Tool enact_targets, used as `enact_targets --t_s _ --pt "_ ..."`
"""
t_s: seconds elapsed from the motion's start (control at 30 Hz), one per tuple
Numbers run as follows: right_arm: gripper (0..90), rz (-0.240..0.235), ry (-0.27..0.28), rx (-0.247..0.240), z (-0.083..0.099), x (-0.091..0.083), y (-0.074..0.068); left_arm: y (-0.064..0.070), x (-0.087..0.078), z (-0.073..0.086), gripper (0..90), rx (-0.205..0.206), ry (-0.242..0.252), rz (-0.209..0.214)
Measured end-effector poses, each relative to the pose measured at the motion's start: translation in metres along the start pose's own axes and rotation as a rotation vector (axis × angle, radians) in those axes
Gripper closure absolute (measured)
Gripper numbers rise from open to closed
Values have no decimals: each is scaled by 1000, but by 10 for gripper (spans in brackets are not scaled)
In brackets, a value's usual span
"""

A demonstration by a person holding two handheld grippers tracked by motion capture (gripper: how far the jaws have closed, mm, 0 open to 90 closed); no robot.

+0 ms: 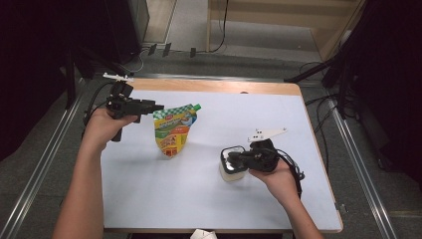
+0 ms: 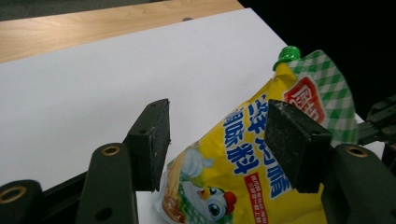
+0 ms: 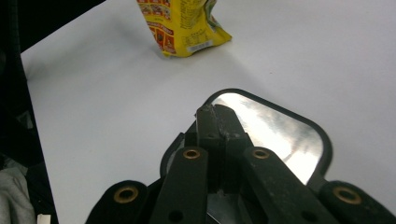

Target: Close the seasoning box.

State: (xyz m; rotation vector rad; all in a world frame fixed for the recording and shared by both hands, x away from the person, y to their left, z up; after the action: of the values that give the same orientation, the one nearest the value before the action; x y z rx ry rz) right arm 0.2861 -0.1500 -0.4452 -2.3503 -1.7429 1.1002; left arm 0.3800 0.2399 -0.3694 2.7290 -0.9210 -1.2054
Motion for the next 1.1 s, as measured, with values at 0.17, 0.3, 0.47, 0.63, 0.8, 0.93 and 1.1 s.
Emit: enact_targets --t_s 0.17,0.3,0.47,0.63,0.8,0.93,1.1 --pt "897 7 -4 -17 0 0 -1 1 0 0 419 1 0 1" --pt "833 5 -8 -17 0 -2 -1 0 1 0 417 2 0 -11" --pt "751 15 23 -6 -2 -15 1 -2 0 0 419 -5 13 -25" --pt "669 42 51 4 -1 -25 7 -2 0 0 418 -3 13 -27" --pt "623 62 63 43 1 -35 15 -1 2 1 412 -1 2 -25" --pt "568 85 84 58 3 -41 21 -1 4 1 411 4 -2 -26" --pt "479 117 120 37 7 -49 29 -1 3 1 412 -1 6 -19"
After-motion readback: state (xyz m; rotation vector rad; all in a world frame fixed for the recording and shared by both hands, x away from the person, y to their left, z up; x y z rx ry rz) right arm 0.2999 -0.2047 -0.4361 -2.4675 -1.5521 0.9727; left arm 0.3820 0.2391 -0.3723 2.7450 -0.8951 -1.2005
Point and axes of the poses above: each handheld gripper's, and its own axes: x roughly forward along the jaws, z roughly out of its underside, y roughly to its right, the point moved 1 cm from there along x, roughly forward along the jaws, and after that the axes turned 12 degrees about -z, right-handed, at the moved point
